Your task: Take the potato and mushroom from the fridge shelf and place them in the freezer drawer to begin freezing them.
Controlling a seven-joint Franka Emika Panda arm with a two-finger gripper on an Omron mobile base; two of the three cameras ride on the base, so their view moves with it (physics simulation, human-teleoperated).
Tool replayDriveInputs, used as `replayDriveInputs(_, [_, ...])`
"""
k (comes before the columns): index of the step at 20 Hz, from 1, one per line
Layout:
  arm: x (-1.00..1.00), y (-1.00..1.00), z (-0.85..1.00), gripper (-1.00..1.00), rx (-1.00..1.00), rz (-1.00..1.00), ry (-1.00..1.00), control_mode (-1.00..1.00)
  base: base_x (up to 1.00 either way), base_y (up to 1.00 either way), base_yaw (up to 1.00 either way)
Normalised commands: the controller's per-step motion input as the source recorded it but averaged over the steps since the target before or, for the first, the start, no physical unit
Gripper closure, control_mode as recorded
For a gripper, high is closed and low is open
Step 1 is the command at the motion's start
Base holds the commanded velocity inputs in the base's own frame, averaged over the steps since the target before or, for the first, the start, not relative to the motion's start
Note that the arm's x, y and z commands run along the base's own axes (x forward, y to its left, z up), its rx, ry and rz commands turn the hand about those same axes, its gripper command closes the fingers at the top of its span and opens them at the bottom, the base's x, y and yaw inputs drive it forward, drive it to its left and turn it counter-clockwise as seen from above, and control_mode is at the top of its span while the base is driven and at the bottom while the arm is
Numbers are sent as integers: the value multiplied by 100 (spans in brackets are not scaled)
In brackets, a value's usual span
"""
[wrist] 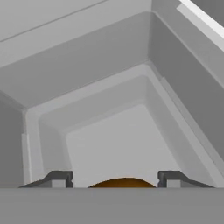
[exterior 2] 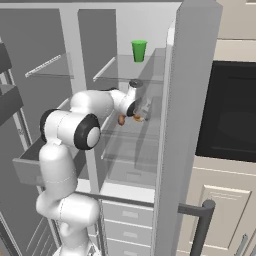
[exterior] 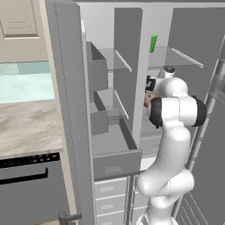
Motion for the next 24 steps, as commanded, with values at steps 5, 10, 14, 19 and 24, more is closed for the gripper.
replayDriveInputs(5, [-35, 0, -5, 100, 0, 0, -10, -100, 0, 0, 0])
replayDriveInputs(10, [-81, 0, 27, 100, 0, 0, -23, -100, 0, 0, 0])
replayDriveInputs(14, [-94, 11, 54, 100, 0, 0, -14, -100, 0, 0, 0])
replayDriveInputs(19, [-54, 18, 98, 100, -1, 0, 0, -100, 0, 0, 0])
replayDriveInputs(24, [-65, 1, 96, 100, 0, 4, 4, -100, 0, 0, 0])
